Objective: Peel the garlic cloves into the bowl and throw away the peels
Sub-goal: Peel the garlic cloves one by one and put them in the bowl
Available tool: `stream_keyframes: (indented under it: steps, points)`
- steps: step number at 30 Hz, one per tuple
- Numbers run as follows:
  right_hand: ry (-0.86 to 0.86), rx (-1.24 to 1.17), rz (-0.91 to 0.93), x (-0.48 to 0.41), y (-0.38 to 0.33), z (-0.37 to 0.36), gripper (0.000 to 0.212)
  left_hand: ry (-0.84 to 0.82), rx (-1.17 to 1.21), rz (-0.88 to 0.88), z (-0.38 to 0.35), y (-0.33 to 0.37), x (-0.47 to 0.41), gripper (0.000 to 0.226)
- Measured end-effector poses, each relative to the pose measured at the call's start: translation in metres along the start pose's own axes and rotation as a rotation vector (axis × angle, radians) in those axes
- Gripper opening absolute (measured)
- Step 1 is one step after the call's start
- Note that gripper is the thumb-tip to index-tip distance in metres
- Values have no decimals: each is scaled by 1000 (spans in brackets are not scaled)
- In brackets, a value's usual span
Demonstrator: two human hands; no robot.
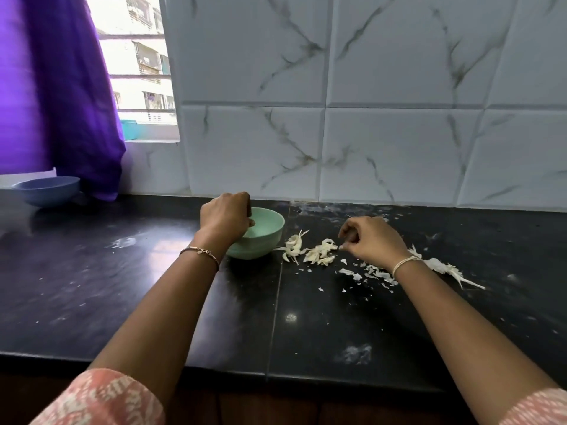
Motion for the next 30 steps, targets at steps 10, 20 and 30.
stream_keyframes:
  steps: [10, 20, 30]
  points:
    - [-199, 39, 95, 0, -6, -32, 16, -47, 453, -241, -10, 68, 17, 13]
    - [-183, -398, -12, 2, 14, -22, 12, -295, 499, -379, -57, 116, 33, 31]
    - [-207, -783, -126, 10, 13, -14, 18, -267, 730, -211, -67, 105, 31, 20]
Point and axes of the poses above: each hand's wrist, its own x-axis away from the middle knuckle, its own z-axis out of the back of the hand, y = z × x, the point moved 4 cm from there along -x, towards the middle knuckle, and after that the axes turned 3 degrees about y, right-handed, at the moved point
